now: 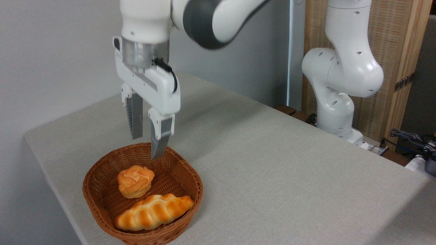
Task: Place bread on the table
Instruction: 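Lower the open gripper into the wicker basket over the round bun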
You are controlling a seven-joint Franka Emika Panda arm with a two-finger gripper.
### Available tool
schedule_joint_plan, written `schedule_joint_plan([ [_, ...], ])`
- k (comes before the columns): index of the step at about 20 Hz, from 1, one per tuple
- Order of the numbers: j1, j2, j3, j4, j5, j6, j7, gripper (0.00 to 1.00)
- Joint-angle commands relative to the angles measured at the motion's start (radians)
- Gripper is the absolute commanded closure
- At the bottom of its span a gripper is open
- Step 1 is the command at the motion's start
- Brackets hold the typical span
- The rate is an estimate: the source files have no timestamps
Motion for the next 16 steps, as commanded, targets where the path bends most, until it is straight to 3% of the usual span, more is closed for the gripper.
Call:
schedule_joint_plan([
  [1, 0.004, -0.014, -0.003, -0.089, -0.033, 0.12, 0.006, 0.0],
  [3, 0.004, 0.028, -0.014, -0.089, -0.058, 0.177, 0.004, 0.0],
  [12, 0.015, 0.178, -0.084, -0.083, -0.075, 0.315, -0.04, 0.0],
  [16, 0.015, 0.206, -0.103, -0.085, -0.067, 0.346, -0.057, 0.02],
])
